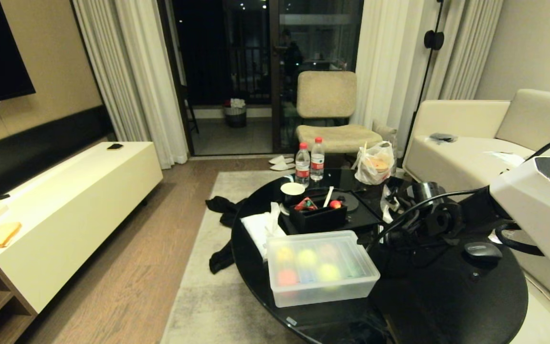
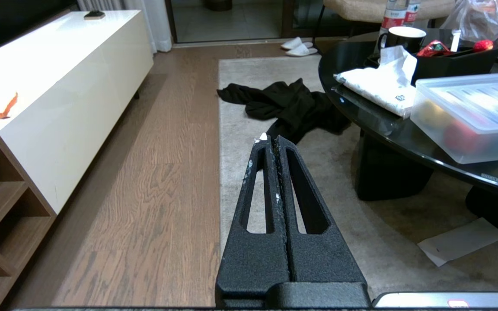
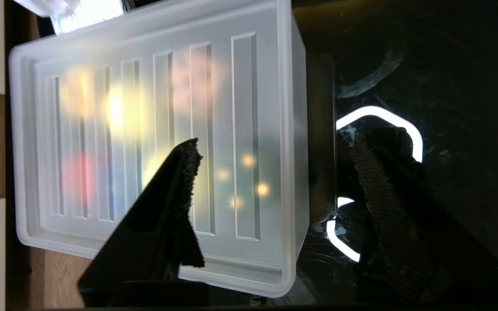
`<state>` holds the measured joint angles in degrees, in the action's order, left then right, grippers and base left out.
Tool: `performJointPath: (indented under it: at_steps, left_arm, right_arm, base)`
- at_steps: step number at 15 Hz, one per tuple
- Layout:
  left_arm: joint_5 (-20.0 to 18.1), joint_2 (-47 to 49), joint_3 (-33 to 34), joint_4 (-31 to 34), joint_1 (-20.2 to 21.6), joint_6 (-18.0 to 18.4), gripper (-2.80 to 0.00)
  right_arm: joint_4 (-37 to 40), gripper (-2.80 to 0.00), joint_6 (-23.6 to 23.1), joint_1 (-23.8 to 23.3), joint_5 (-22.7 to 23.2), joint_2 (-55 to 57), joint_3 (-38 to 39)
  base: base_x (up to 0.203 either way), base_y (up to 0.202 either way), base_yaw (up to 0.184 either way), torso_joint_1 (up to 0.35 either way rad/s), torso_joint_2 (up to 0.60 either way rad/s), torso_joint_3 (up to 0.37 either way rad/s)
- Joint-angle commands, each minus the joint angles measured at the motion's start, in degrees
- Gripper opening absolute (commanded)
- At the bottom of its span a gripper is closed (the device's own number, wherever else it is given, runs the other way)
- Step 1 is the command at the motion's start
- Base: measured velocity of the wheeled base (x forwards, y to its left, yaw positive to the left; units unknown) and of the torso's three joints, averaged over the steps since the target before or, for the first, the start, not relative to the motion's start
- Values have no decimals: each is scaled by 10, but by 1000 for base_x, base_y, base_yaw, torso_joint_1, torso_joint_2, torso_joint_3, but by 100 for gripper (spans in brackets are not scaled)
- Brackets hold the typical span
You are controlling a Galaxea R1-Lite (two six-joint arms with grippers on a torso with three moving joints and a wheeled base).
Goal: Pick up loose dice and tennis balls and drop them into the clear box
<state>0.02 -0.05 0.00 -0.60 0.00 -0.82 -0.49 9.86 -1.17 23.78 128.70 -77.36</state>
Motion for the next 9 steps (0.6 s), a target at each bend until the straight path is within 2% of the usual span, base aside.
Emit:
performJointPath:
  at_steps: [1, 6, 7, 9]
  left_arm:
    - [0, 0, 2, 0, 0, 0, -280]
    - [0, 0, 2, 0, 0, 0, -280]
    - [0, 0, 2, 0, 0, 0, -280]
    - [0, 0, 2, 0, 0, 0, -280]
  right_arm:
    - [0, 0, 2, -10, 6, -26, 3]
    - [0, 0, 5, -13, 10, -66, 15]
    - [0, -280, 5, -19, 10, -76, 15]
    - [0, -280, 5, -25, 10, -97, 16]
  base:
    - [0, 0, 0, 0, 0, 0]
    - [0, 0, 0, 0, 0, 0]
    - [0, 0, 0, 0, 0, 0]
    - [0, 0, 0, 0, 0, 0]
